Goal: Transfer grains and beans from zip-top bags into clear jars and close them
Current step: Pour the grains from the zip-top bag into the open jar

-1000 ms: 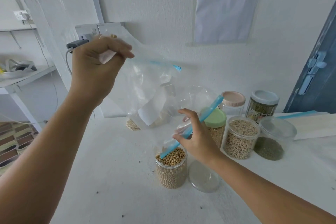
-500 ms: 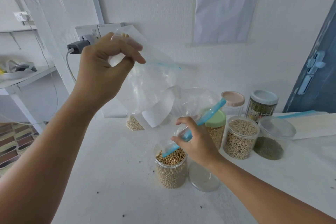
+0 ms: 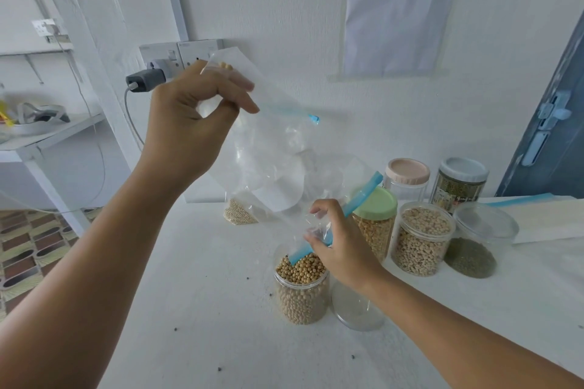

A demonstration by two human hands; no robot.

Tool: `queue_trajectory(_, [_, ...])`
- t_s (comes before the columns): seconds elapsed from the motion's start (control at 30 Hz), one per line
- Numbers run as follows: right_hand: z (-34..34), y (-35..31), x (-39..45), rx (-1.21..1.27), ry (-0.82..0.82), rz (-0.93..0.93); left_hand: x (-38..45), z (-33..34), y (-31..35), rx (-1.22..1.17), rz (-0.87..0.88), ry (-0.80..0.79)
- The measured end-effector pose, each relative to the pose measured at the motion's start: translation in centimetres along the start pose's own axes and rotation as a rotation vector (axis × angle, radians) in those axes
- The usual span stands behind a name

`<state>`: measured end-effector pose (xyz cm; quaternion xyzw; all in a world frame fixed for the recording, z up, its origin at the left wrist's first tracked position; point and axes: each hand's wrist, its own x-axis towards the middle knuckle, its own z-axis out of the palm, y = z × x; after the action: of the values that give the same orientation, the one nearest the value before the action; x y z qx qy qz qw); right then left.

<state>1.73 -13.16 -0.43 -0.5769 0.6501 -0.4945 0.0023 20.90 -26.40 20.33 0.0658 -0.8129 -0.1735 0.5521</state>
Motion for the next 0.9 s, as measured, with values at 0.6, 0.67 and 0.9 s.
queue_trajectory(0.6, [0.5,-0.1,0.4,0.04,0.024,-0.002,-1.0,-0.4,-0.4,0.037,-0.104,-0.087])
queue_trajectory(0.67, [0.6,0.0,0.6,0.082,0.042,0.033,-1.2,-0.6,-0.5,0.053,-0.129,-0.122])
queue_trajectory(0.9, [0.4,-0.2,0.8,0.285,0.113,0.176,-2.0,-1.4,-1.2,0.109,-0.19,-0.176])
